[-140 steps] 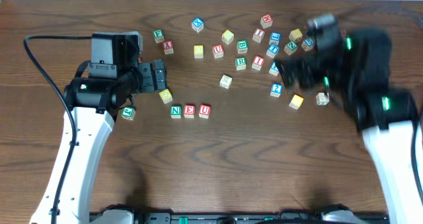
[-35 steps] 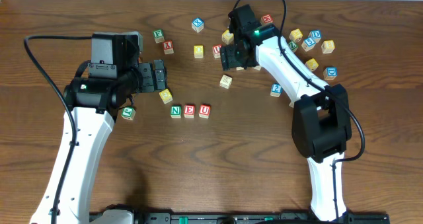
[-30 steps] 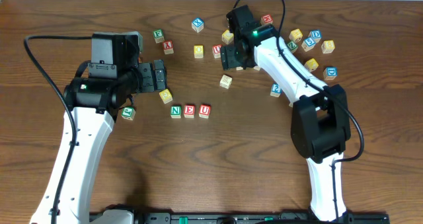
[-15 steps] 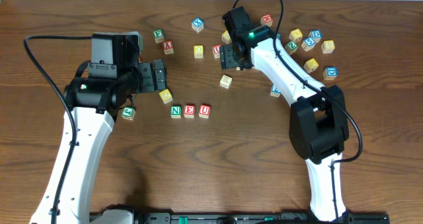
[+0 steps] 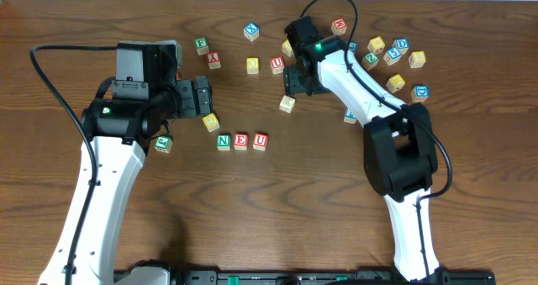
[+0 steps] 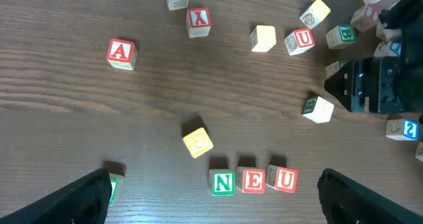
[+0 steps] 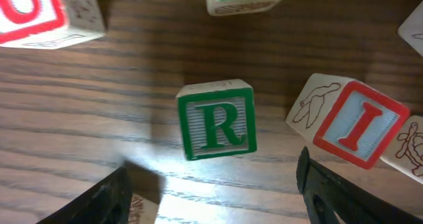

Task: Spell out NEURIPS
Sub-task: 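Lower the right gripper and close it on the green R block, then lift the R block and carry it toward the U block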

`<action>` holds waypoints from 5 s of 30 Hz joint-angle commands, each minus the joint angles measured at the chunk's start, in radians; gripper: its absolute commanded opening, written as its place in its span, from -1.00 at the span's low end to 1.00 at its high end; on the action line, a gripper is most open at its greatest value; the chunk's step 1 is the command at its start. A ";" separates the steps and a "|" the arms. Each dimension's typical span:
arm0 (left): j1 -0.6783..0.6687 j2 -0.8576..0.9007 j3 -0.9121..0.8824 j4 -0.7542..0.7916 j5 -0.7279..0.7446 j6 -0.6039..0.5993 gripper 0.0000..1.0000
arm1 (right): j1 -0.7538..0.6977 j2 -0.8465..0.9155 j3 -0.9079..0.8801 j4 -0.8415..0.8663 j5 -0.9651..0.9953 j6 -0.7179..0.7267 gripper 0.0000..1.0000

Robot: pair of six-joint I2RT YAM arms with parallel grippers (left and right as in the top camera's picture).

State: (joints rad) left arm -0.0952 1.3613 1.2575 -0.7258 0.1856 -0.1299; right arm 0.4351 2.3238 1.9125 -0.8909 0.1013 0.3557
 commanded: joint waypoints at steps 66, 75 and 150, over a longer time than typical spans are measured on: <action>0.002 -0.009 0.023 0.000 0.006 0.006 0.96 | 0.000 0.053 0.017 0.085 0.027 -0.005 0.29; 0.002 -0.009 0.023 0.000 0.006 0.006 0.96 | 0.000 0.063 0.017 0.091 0.027 -0.005 0.27; 0.002 -0.009 0.023 0.000 0.006 0.006 0.96 | -0.001 0.040 0.061 0.047 0.064 -0.031 -0.56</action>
State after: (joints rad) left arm -0.0952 1.3613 1.2575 -0.7258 0.1856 -0.1299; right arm 0.4351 2.3772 1.9297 -0.8268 0.1543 0.3290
